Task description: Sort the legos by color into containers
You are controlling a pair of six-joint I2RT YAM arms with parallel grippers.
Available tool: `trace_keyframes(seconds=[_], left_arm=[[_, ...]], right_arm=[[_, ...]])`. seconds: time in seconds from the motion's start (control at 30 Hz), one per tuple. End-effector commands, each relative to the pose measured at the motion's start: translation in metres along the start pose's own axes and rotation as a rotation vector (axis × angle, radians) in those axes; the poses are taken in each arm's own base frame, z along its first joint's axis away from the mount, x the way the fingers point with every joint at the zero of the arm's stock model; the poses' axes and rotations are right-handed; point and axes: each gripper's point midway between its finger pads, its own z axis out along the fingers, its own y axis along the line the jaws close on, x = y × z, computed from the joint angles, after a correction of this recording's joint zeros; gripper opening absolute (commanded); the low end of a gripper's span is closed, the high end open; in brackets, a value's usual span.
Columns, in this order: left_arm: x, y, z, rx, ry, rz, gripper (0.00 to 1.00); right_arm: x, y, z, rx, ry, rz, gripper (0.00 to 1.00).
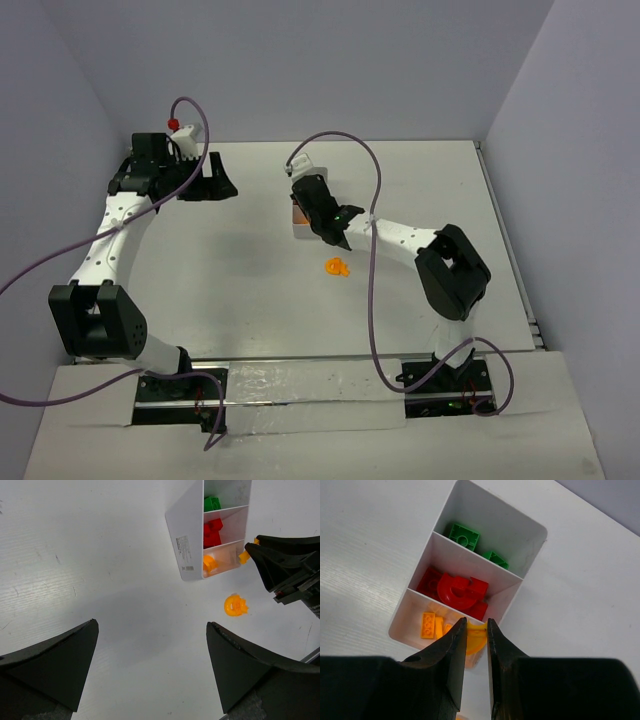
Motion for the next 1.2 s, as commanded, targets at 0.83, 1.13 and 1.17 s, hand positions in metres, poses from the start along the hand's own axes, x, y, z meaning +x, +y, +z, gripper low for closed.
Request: trace_keyframes(seconds=[0.83, 1.13, 1.17], left_arm=[[-0.017, -0.010, -0.016, 0.043, -0.074, 0.048, 0.99], [-0.012, -0.011, -0.019, 0.042, -0.074, 0.066, 0.99], [-0.011, -0.011, -0.019, 0.042, -0.073, 0.068, 0.99]], right_arm=[[-0.015, 0.000, -0.083, -0.218, 0.040, 0.040, 1.00], [0.101, 0.018, -0.131, -0.582, 0.313, -0.042, 0.96], [0.114, 0.020, -0.134, -0.620, 0.345, -0.053, 0.94]])
